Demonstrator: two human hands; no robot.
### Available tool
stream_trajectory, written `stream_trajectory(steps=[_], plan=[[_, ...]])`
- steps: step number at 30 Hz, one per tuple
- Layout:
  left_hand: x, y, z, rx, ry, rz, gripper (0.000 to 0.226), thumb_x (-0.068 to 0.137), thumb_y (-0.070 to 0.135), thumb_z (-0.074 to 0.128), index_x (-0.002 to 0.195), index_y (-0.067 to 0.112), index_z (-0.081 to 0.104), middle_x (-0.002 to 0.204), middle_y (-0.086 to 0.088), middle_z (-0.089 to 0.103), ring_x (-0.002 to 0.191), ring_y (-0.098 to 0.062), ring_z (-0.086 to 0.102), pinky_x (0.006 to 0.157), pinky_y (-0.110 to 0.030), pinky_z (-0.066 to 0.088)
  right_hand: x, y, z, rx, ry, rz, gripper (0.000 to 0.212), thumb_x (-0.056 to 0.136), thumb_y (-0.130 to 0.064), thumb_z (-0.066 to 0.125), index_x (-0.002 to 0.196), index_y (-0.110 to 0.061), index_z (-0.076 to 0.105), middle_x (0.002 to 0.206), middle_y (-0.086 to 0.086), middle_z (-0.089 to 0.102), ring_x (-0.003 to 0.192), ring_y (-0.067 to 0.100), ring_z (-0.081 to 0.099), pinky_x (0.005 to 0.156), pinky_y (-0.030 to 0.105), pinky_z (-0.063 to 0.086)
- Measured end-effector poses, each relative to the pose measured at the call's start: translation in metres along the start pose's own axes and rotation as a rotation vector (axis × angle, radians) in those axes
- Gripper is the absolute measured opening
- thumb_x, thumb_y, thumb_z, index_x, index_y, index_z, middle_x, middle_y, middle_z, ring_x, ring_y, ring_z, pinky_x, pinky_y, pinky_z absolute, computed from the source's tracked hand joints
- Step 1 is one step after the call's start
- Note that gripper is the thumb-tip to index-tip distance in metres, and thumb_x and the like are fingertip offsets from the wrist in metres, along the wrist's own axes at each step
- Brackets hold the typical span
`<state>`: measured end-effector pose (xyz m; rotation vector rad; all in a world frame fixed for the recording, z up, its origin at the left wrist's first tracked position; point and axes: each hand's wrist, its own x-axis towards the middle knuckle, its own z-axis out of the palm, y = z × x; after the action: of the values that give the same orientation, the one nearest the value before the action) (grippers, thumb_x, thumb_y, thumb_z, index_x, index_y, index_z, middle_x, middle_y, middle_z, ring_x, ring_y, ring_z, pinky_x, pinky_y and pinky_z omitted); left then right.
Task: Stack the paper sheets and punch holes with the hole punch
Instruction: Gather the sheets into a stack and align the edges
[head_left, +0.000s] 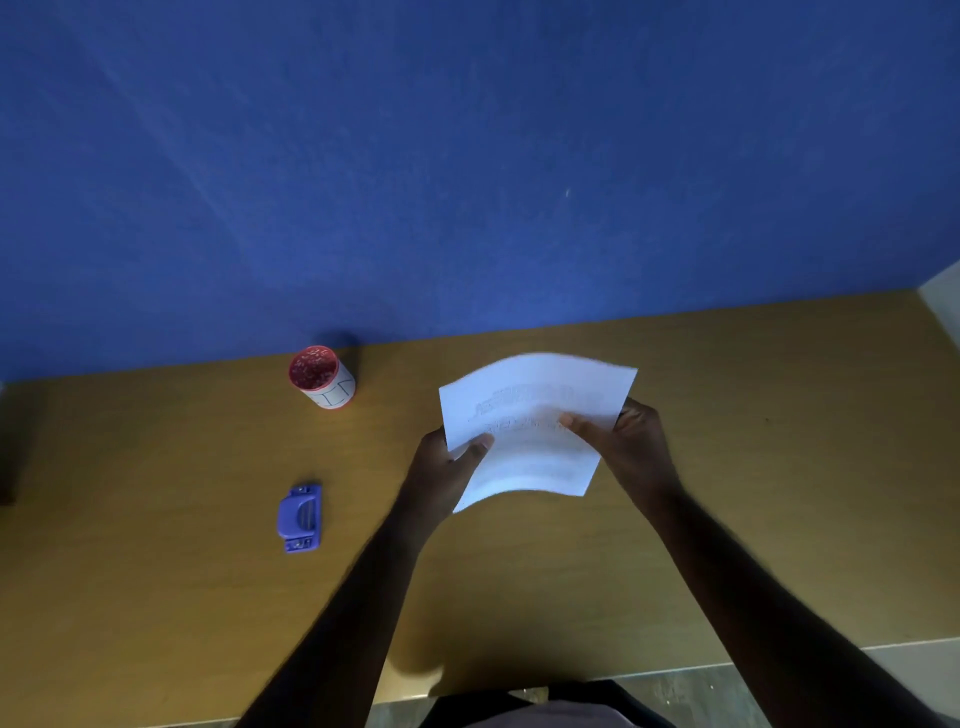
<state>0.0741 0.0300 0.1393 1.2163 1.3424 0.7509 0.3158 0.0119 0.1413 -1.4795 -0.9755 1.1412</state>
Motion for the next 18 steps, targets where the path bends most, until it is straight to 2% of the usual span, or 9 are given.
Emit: stream_trajectory(steps=[2, 5, 12, 15, 18], plan=[[0.000, -0.003, 0.000, 0.016, -0.005, -0.014, 0.016, 0.100, 0.024, 0.070, 0.111, 0.035, 0.074, 0.111, 0.018, 0.078, 0.106, -0.003, 0.073, 0.101, -0.043, 0.058, -0.001, 0.005, 0.001, -0.037, -0.008, 0.025, 0.026, 0.084, -0.012, 0.085, 0.109, -0.011, 0.080, 0.100, -0.005, 0.082, 0.089, 0.013, 0.079, 0.072, 0.028, 0.060], [-0.002, -0.002, 0.000, 0.036, 0.008, -0.011, 0.021, 0.100, 0.021, 0.069, 0.102, 0.042, 0.072, 0.106, 0.027, 0.077, 0.101, 0.005, 0.071, 0.096, -0.036, 0.058, -0.004, 0.007, 0.003, -0.046, -0.020, 0.029, 0.025, 0.086, -0.014, 0.084, 0.110, -0.011, 0.079, 0.098, -0.006, 0.082, 0.085, 0.011, 0.078, 0.068, 0.023, 0.058], [-0.001, 0.010, -0.001, -0.024, 0.028, 0.053, 0.025, 0.100, 0.016, 0.069, 0.106, 0.041, 0.072, 0.108, 0.028, 0.076, 0.104, 0.006, 0.071, 0.096, -0.027, 0.057, 0.001, -0.006, 0.001, -0.036, 0.006, -0.029, 0.028, 0.086, -0.014, 0.084, 0.113, -0.010, 0.078, 0.101, -0.002, 0.082, 0.089, 0.011, 0.079, 0.070, 0.019, 0.059], [-0.001, 0.007, 0.000, 0.000, 0.003, 0.047, 0.027, 0.100, 0.017, 0.069, 0.108, 0.043, 0.071, 0.112, 0.027, 0.076, 0.107, 0.005, 0.070, 0.100, -0.030, 0.056, 0.002, -0.002, 0.000, -0.093, -0.001, -0.016, 0.028, 0.083, -0.016, 0.087, 0.110, -0.015, 0.079, 0.099, -0.008, 0.082, 0.090, 0.007, 0.078, 0.072, 0.019, 0.060], [-0.002, 0.000, 0.002, 0.047, 0.001, 0.031, 0.032, 0.102, 0.014, 0.066, 0.105, 0.046, 0.069, 0.108, 0.034, 0.074, 0.105, 0.011, 0.068, 0.102, -0.033, 0.053, -0.001, 0.007, -0.001, -0.160, -0.039, 0.030, 0.024, 0.083, -0.015, 0.086, 0.103, -0.025, 0.077, 0.093, -0.017, 0.080, 0.086, 0.002, 0.076, 0.070, 0.016, 0.056]])
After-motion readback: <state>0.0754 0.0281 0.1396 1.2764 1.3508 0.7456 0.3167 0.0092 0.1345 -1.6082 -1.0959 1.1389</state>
